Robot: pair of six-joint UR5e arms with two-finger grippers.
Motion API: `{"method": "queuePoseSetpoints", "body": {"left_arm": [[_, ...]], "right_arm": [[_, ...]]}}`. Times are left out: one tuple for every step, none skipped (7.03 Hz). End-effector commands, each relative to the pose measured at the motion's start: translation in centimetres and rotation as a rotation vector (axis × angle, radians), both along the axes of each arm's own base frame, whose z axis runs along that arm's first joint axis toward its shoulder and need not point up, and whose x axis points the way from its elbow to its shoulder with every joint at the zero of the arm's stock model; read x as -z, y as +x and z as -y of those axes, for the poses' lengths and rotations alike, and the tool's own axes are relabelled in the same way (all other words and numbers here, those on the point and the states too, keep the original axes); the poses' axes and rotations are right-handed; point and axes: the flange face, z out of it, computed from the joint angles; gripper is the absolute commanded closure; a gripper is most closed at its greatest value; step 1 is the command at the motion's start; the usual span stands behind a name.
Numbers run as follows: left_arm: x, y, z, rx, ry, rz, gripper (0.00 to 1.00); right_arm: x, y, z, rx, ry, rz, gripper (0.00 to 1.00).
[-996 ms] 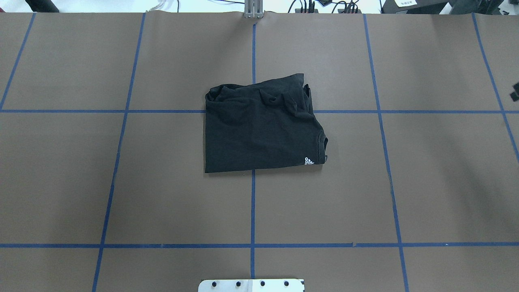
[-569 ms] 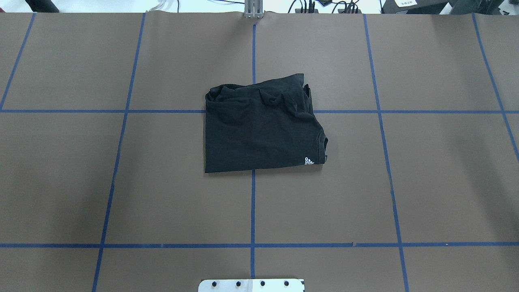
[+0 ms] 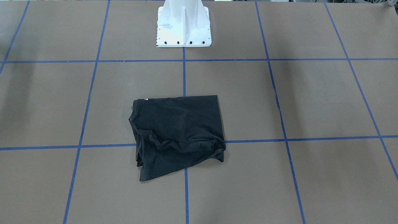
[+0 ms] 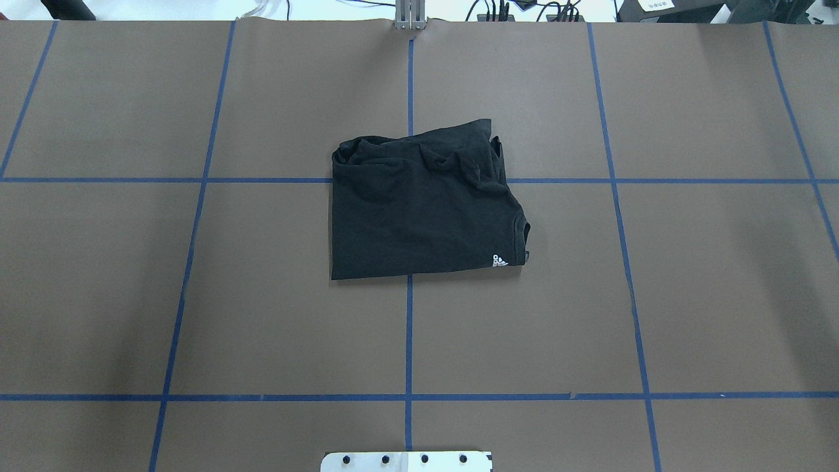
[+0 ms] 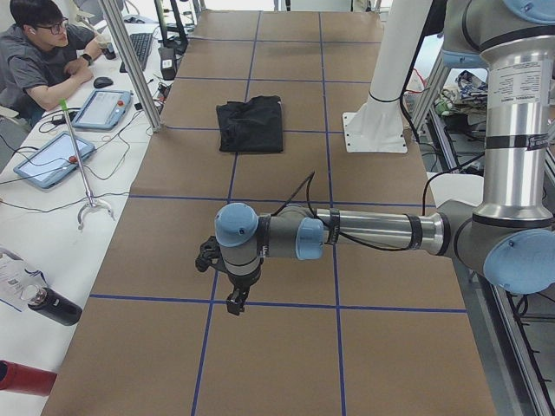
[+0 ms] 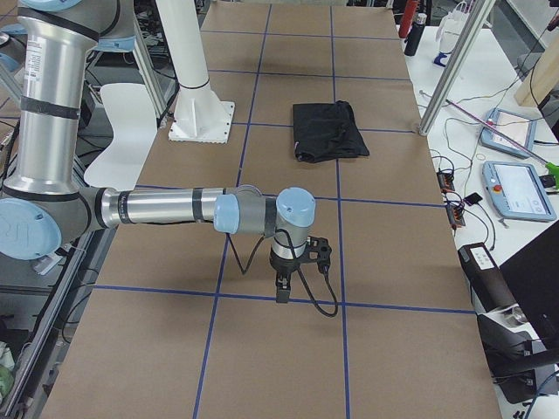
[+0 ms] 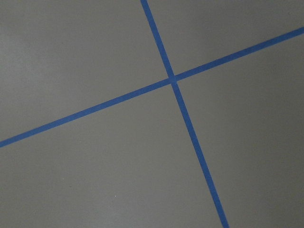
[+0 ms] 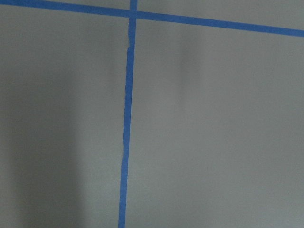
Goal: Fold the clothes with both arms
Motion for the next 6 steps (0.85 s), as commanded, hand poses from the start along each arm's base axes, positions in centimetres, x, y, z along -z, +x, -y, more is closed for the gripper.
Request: {"method": "queuePoseSetpoints", "body": {"left_arm": [[0.7, -0.1, -0.2, 0.005, -0.049, 0.000, 0.00], [0.7, 0.0, -0.1, 0.007, -0.059, -0.006, 0.00], [1.5, 0.0, 0.3, 0.006, -0.037, -0.004, 0.00], [1.3, 0.1, 0.3, 0.005, -0.035, -0.007, 0.00], [1.6, 0.0, 0.4, 0.004, -0.021, -0.009, 0.00], [1.5, 0.0, 0.2, 0.001, 0.010, -0.008, 0.00]], "right_arm": [[0.1, 0.0, 0.0, -0.001, 0.001, 0.003, 0.00], [0.3, 0.0, 0.1, -0.002, 0.004, 0.005, 0.00], [0.4, -0.1, 0.1, -0.004, 0.003, 0.022, 0.00], [0.8, 0.2, 0.1, -0.019, 0.003, 0.060, 0.00], [1.0, 0.7, 0.0, -0.035, 0.006, 0.073, 0.00], [1.0, 1.2, 0.0, -0.047, 0.008, 0.071, 0.00]]}}
